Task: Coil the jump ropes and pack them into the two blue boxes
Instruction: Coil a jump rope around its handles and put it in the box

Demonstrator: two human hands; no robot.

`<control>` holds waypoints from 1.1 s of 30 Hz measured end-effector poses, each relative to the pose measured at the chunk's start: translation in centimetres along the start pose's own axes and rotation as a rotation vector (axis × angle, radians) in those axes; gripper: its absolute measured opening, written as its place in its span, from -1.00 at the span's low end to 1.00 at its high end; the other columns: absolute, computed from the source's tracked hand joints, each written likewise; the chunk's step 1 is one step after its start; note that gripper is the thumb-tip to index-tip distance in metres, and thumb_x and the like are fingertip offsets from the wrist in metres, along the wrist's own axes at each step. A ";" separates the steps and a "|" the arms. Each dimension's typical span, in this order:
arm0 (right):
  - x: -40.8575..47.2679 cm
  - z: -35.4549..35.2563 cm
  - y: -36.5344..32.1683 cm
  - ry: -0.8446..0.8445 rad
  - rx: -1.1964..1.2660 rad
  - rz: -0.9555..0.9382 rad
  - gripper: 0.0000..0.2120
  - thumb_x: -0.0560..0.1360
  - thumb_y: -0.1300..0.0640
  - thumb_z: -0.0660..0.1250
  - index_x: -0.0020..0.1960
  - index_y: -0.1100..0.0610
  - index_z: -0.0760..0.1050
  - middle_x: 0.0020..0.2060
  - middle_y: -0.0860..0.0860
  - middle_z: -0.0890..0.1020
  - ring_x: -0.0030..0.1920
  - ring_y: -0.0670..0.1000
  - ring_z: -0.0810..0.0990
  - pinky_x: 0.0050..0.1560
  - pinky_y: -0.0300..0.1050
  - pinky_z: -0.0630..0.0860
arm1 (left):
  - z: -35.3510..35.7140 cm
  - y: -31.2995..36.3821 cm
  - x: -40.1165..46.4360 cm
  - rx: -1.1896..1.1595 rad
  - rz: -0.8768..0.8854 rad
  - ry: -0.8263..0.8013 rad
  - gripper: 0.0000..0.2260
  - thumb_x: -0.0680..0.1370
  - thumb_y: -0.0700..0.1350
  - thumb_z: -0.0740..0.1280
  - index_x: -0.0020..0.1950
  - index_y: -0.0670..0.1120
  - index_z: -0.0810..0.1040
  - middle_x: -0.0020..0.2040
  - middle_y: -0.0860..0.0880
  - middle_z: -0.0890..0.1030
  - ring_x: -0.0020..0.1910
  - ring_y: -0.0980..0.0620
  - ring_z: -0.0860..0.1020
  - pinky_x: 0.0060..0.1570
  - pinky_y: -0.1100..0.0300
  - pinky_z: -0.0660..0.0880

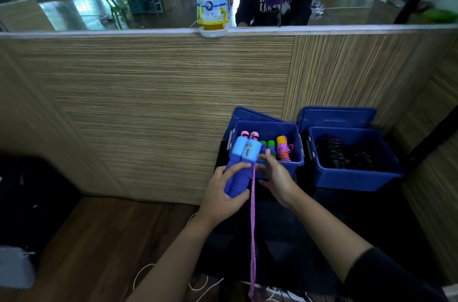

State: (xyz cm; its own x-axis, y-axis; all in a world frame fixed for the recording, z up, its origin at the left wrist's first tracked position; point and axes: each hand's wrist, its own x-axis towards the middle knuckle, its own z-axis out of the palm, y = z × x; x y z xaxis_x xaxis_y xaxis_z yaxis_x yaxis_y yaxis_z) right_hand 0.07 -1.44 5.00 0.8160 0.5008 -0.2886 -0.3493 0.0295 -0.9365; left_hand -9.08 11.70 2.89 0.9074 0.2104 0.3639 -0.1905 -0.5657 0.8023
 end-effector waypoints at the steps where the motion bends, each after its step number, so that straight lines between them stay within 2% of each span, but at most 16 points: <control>1: 0.0 0.4 0.1 -0.060 0.075 0.031 -0.61 0.63 -0.10 -0.01 0.18 0.06 0.49 0.05 0.05 0.63 0.09 0.00 0.57 0.18 0.01 0.39 | 0.1 0.1 0.4 -0.039 -0.009 0.046 -0.51 0.33 0.02 0.39 0.22 0.33 0.44 0.09 -0.04 0.52 0.08 0.22 0.50 0.13 0.47 0.32; 4: -0.7 2.0 1.8 -0.172 -0.123 -0.001 -0.67 0.65 0.09 0.05 0.13 0.32 0.44 -0.23 0.19 0.58 -0.28 0.04 0.60 -0.11 -0.07 0.55 | -0.2 0.0 1.8 -0.158 -0.053 0.194 -0.49 0.31 -0.05 0.41 0.21 0.32 0.47 0.18 -0.03 0.55 0.14 0.09 0.53 0.21 0.22 0.42; 7: -1.5 3.1 3.5 -0.270 -0.325 -0.009 -0.76 0.65 0.15 0.06 -0.07 0.19 0.44 -0.36 0.12 0.50 -0.41 0.01 0.56 -0.19 -0.04 0.55 | -0.6 -0.1 2.6 -0.258 -0.115 0.213 -0.50 0.31 -0.18 0.42 0.18 0.21 0.51 0.22 0.06 0.56 0.14 -0.05 0.55 0.19 -0.12 0.48; 9: -1.8 3.0 3.4 -0.322 -0.423 0.007 -0.74 0.64 0.15 0.08 -0.12 0.14 0.49 -0.34 0.13 0.50 -0.39 0.05 0.56 -0.16 0.00 0.56 | -0.8 -0.5 2.4 -0.276 -0.139 0.193 -0.51 0.29 -0.17 0.42 0.17 0.20 0.52 0.20 0.06 0.57 0.06 -0.05 0.55 0.12 -0.17 0.51; 12: -2.2 2.4 2.2 -0.399 -0.546 0.022 -0.72 0.62 0.15 0.08 -0.12 0.14 0.53 -0.43 0.05 0.45 -0.47 0.01 0.51 -0.29 -0.12 0.52 | -1.0 -0.8 1.5 -0.257 -0.139 0.189 -0.52 0.28 -0.11 0.42 0.14 0.26 0.52 0.19 0.06 0.56 0.03 0.04 0.55 0.08 0.01 0.51; 15: -2.9 1.4 1.3 -0.405 -0.746 -0.051 -0.74 0.59 0.08 0.18 -0.22 0.10 0.53 -0.48 0.02 0.45 -0.51 -0.03 0.47 -0.37 -0.22 0.48 | -1.5 -1.3 1.3 -0.131 -0.121 0.185 -0.51 0.25 -0.01 0.39 0.16 0.31 0.50 0.18 -0.04 0.55 0.11 0.11 0.53 0.15 0.24 0.44; 19: -3.7 -1.4 -0.1 -0.425 -0.978 -0.126 -0.77 0.55 -0.04 0.26 -0.22 0.02 0.55 -0.44 -0.02 0.51 -0.44 -0.07 0.48 -0.33 -0.23 0.45 | -5.2 -3.8 1.5 0.012 -0.203 0.254 -0.51 0.24 0.06 0.36 0.16 0.30 0.49 0.10 -0.11 0.55 -0.02 -0.01 0.55 0.00 0.11 0.52; 22: -4.0 -3.4 -2.1 -0.425 -1.128 -0.257 -0.84 0.56 -0.02 0.26 -0.12 -0.02 0.57 -0.24 -0.04 0.62 -0.22 -0.10 0.54 -0.14 -0.23 0.44 | -7.6 -5.4 0.6 0.185 -0.222 0.105 -0.49 0.23 0.11 0.31 0.16 0.44 0.43 0.00 -0.10 0.51 -0.11 0.07 0.53 0.00 0.32 0.44; 24: -3.9 -3.7 -3.7 -0.436 -1.175 -0.345 -0.86 0.57 0.05 0.25 -0.09 0.02 0.56 -0.21 -0.11 0.60 -0.20 -0.18 0.51 -0.13 -0.33 0.40 | -7.5 -5.4 -0.1 0.234 -0.178 -0.084 -0.48 0.26 0.11 0.34 0.16 0.51 0.39 0.02 -0.04 0.48 -0.06 0.16 0.52 0.02 0.49 0.37; 27: -2.9 -3.5 -5.6 -0.397 -1.198 -0.453 -0.87 0.58 0.09 0.24 -0.06 0.07 0.55 -0.21 -0.12 0.57 -0.19 -0.17 0.49 -0.13 -0.37 0.39 | -5.6 -3.9 -0.8 0.276 -0.048 -0.310 -0.49 0.35 0.09 0.41 0.24 0.44 0.41 0.13 0.04 0.46 0.09 0.16 0.51 0.19 0.37 0.38; 30: -2.0 -4.1 -7.2 -0.340 -1.208 -0.467 -0.85 0.58 0.07 0.25 0.03 0.08 0.56 -0.18 -0.10 0.57 -0.16 -0.13 0.48 -0.16 -0.38 0.34 | -4.2 -2.2 -1.6 0.118 0.015 -0.332 -0.52 0.38 0.08 0.39 0.29 0.32 0.45 0.16 0.06 0.47 0.15 0.17 0.49 0.19 0.40 0.34; 33: -1.6 -5.3 -7.7 -0.314 -1.184 -0.432 -0.86 0.57 0.04 0.25 0.02 0.05 0.56 -0.15 0.02 0.59 -0.13 0.00 0.51 -0.11 -0.19 0.40 | -4.3 -2.2 -1.7 0.018 -0.001 -0.256 -0.54 0.40 0.09 0.40 0.29 0.31 0.46 0.14 0.06 0.47 0.16 0.16 0.49 0.19 0.41 0.31</control>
State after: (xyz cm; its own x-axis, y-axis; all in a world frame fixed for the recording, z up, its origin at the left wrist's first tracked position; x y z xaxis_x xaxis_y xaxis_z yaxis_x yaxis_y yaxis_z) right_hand 3.88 -7.10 11.57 0.5611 0.8276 -0.0135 0.6616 -0.4583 -0.5935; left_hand -11.80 15.98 2.53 0.9734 0.0033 0.2292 -0.1849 -0.5798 0.7935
